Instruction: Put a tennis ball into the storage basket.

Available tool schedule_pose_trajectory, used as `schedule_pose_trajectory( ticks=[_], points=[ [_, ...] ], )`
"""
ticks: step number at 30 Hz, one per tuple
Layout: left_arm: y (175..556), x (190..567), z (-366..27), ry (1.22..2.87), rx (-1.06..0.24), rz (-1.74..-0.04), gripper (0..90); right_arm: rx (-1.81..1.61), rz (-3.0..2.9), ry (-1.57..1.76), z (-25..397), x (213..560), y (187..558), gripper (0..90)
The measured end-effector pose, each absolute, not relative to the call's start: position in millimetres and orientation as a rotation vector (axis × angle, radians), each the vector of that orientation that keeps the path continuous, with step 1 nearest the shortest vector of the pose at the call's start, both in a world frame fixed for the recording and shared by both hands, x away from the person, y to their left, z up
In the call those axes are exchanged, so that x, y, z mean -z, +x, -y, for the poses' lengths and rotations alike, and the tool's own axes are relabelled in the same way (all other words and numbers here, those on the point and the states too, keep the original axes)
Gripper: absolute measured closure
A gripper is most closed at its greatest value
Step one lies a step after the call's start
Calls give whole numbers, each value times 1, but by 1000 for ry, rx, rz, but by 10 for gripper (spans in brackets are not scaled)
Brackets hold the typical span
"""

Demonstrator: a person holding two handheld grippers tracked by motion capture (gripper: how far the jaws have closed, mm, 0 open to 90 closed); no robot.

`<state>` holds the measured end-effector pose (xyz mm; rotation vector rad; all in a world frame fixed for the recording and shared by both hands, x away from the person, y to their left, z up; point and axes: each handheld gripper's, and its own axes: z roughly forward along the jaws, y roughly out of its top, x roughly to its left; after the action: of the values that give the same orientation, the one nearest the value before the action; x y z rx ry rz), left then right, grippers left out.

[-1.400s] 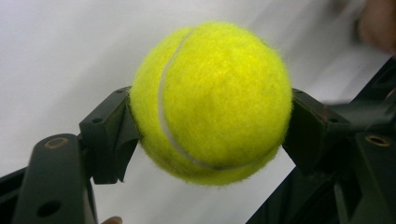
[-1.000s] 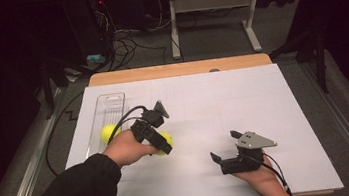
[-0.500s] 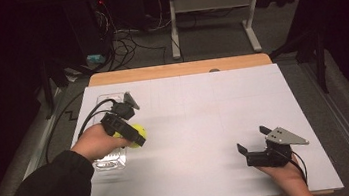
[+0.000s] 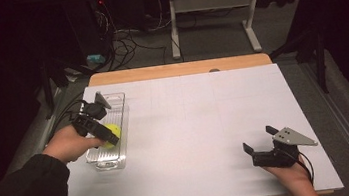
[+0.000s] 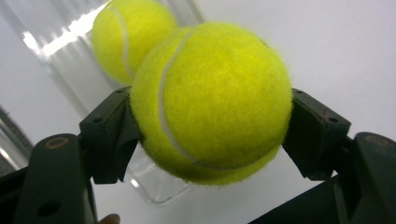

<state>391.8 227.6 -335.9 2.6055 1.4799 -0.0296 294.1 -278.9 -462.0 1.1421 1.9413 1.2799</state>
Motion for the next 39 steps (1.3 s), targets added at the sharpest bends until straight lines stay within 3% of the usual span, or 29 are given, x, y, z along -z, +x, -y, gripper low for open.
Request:
schedule_pose_trajectory(
  ticks=[21,22,24,39],
  points=[
    [390,369,-236,2630,86,-1528,260,-1282,-1949,1137,276,462,294,1],
    [390,367,-236,2617,72,-1527,235,-1282,-1950,1138,276,462,294,1],
    [390,359,-235,2605,43,-1510,4,-1284,-1950,1134,275,462,293,1],
    [387,357,-189,2643,37,-1364,5,-1289,-1948,1132,275,461,293,1]
  ],
)
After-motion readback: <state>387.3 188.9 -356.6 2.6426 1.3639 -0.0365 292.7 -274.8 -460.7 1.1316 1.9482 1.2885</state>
